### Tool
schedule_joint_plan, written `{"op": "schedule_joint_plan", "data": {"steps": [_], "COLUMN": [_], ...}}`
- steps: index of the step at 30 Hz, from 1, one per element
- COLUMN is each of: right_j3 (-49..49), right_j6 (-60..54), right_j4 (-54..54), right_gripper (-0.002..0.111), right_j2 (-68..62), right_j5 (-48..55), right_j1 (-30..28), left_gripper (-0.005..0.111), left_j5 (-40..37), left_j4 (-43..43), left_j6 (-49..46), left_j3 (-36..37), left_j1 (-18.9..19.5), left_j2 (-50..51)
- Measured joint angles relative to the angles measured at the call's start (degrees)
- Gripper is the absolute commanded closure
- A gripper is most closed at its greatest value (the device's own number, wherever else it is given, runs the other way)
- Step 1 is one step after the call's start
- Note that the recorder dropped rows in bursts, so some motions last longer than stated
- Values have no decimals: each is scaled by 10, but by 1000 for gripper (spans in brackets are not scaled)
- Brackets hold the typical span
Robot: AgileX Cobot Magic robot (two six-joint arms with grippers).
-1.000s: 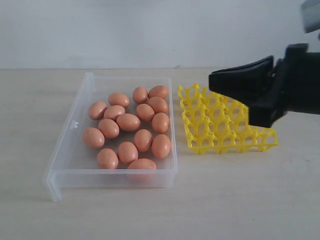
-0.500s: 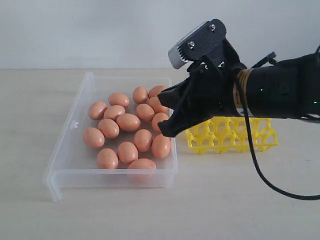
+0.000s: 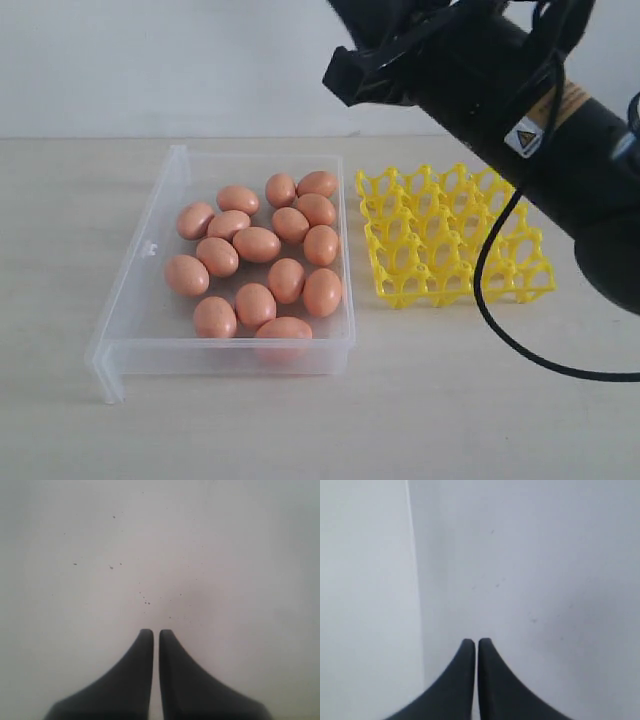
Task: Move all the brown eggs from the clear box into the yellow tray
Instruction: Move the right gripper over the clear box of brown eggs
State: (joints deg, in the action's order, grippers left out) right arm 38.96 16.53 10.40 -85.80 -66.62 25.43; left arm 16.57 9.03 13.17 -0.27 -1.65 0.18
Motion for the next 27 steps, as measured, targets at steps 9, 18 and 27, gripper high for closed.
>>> {"op": "schedule_joint_plan", "data": {"steps": [9, 18, 27], "right_j3": [109, 307, 457], "right_j6": [-256, -313, -330], "right_j4": [-77, -36, -50], "right_gripper": [108, 66, 64], "right_j2": [-48, -140, -266], "right_j5": [325, 820, 968], "right_j1": [37, 37, 37], "left_gripper": [102, 102, 102], "left_j5": [0, 0, 0], "left_j4": [0, 0, 0], "left_j6": [0, 0, 0], "left_j3": [0, 0, 0], "left_j1": [0, 0, 0], "left_j2": [0, 0, 0]}}
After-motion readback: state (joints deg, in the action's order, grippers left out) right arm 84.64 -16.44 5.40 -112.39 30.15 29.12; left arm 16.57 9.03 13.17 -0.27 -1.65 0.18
